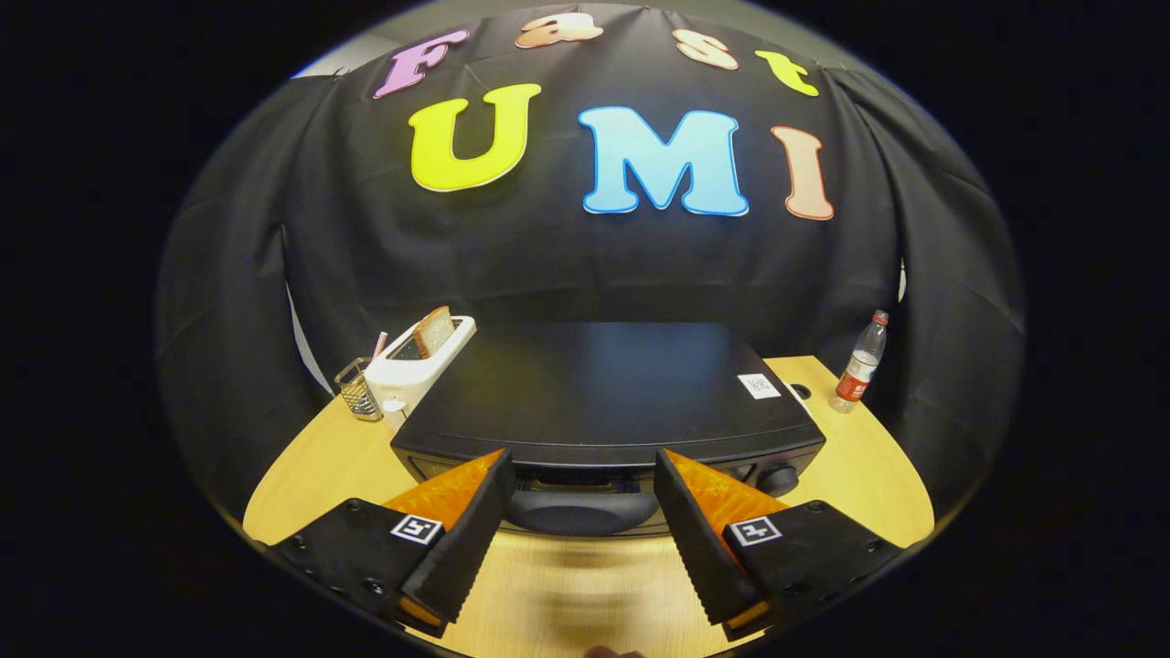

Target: Open the toaster oven, put the food inside, and close the toaster oven door.

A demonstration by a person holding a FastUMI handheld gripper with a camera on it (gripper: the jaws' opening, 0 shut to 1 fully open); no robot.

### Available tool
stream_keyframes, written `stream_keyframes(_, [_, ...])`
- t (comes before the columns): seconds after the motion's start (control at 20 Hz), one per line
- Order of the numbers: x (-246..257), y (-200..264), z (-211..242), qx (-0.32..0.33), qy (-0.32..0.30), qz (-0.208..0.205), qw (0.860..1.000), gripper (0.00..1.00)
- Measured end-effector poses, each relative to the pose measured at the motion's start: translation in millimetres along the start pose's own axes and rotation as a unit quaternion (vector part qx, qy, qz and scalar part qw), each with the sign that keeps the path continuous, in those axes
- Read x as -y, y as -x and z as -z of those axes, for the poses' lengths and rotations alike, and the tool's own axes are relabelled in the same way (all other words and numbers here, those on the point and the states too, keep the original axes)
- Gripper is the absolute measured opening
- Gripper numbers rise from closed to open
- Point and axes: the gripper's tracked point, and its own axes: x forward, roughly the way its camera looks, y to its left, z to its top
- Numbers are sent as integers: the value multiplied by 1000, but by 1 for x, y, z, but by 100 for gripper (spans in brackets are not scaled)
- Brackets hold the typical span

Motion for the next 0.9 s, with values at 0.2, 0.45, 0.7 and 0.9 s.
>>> stream_keyframes(0.2, [1, -8, 9, -18, -10, 6, 1000, 98])
stream_keyframes(0.45, [1, -13, 15, -29, -2, 10, 1000, 98])
stream_keyframes(0.7, [-3, -4, 20, -37, 4, 7, 999, 99])
stream_keyframes(0.9, [-2, 13, 37, -45, -1, 6, 999, 100])
